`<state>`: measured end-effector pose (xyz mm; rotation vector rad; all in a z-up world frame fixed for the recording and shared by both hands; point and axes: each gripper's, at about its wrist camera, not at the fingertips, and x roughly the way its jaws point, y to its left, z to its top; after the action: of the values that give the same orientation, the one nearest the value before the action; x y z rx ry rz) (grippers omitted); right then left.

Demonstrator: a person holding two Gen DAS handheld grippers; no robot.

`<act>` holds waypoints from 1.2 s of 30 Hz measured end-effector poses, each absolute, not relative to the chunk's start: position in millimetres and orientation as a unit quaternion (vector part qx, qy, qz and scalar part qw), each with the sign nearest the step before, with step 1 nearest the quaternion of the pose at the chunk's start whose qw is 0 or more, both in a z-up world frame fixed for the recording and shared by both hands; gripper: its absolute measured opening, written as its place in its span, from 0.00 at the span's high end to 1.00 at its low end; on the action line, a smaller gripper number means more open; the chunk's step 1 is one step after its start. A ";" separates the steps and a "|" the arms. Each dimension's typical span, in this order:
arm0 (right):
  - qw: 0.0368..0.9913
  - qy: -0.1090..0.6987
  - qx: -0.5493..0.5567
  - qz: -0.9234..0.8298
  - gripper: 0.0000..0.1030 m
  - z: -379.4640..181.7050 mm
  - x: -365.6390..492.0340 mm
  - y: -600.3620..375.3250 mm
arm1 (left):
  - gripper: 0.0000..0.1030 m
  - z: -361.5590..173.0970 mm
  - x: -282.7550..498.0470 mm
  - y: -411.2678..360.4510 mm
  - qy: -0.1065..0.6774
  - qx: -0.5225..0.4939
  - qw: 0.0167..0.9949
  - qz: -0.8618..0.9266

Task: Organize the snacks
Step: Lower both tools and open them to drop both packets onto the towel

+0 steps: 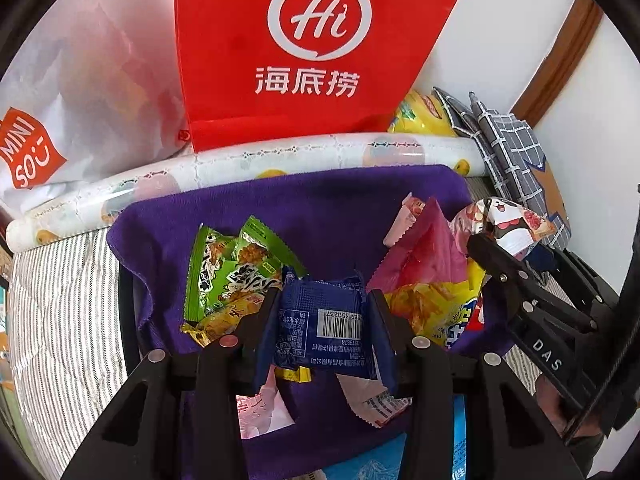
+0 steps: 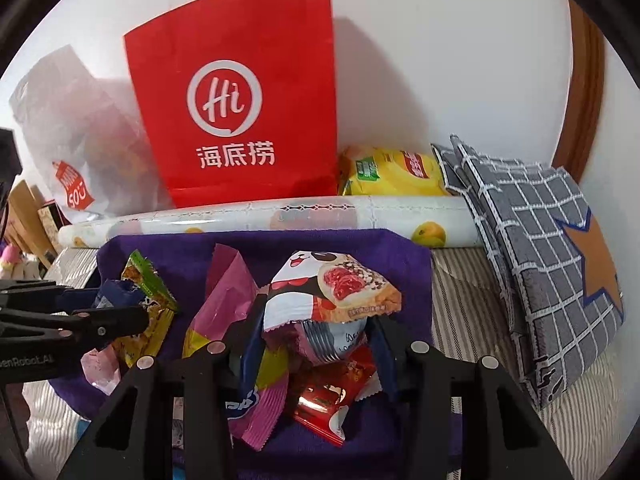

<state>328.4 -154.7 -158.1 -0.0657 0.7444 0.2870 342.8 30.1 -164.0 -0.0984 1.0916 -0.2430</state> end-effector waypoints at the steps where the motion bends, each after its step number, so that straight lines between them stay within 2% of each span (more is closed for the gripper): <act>1: 0.921 0.362 -0.034 0.142 0.55 -158.2 327.5 -153.7 | 0.58 -164.2 342.9 29.5 0.518 -0.046 0.846 -0.115; 5: 0.920 0.360 -0.036 0.150 0.54 -157.6 325.9 -152.7 | 0.57 -164.3 342.8 28.4 0.518 -0.043 0.847 -0.116; 12: 0.914 0.369 -0.017 0.165 0.45 -159.2 329.2 -157.3 | 0.55 -164.5 343.8 30.2 0.517 -0.043 0.847 -0.113; 21: 0.917 0.359 -0.016 0.175 0.35 -156.1 325.6 -155.6 | 0.46 -160.8 342.9 31.1 0.515 -0.046 0.848 -0.116; 25: 0.918 0.352 -0.018 0.182 0.25 -154.3 323.2 -154.6 | 0.35 -153.2 339.9 30.2 0.504 -0.047 0.854 -0.123; 28: 0.918 0.351 -0.015 0.187 0.23 -153.3 322.0 -154.8 | 0.30 -147.8 338.6 30.1 0.496 -0.046 0.858 -0.122; 36: 0.918 0.346 0.003 0.195 0.23 -146.5 320.1 -158.9 | 0.28 -135.1 336.3 34.1 0.488 -0.049 0.864 -0.116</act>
<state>320.1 -158.9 -146.5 0.0054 0.7116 0.4007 336.3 34.1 -135.1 -0.1018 1.0224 -0.2441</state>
